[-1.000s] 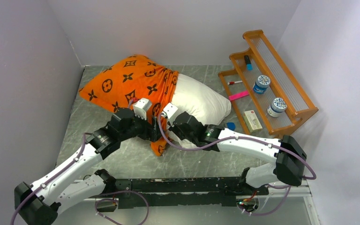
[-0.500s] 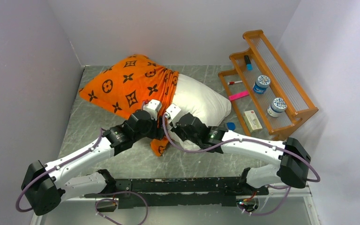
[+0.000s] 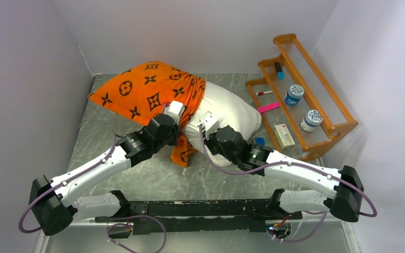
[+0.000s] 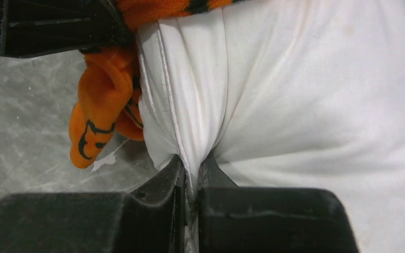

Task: Remove the pillowcase from the pillow
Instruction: Remove the pillow from the pillowcase.

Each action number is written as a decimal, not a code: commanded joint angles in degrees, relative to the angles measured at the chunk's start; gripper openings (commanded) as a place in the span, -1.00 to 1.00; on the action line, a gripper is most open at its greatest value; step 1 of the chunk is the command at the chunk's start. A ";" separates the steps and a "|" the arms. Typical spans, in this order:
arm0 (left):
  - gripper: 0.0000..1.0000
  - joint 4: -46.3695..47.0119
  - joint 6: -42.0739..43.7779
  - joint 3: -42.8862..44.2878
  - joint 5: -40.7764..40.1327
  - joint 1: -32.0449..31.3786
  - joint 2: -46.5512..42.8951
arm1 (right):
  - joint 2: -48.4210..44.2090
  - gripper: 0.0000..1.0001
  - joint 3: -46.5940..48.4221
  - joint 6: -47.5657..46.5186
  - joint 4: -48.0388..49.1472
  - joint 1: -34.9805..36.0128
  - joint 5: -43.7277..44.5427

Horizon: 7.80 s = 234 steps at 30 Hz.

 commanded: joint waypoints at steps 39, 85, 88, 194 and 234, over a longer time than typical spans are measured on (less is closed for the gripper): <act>-0.90 24.04 21.48 -9.75 -13.07 23.60 -6.57 | -8.47 -0.68 -1.98 9.94 8.73 -1.15 -27.44; 0.26 24.50 25.15 -10.36 -1.62 23.69 -19.15 | 14.17 0.95 8.60 26.70 13.38 -41.15 -49.21; 0.34 24.18 24.06 -9.99 2.96 23.61 -22.37 | 17.94 0.99 8.28 28.92 16.31 -41.06 -54.25; -0.58 8.59 15.50 36.66 6.02 36.52 31.24 | -9.14 -0.87 5.22 1.87 -9.93 -12.12 -19.72; 0.81 8.31 11.07 -9.24 14.95 36.54 -20.87 | 15.23 0.90 25.20 -3.89 -6.67 17.56 0.08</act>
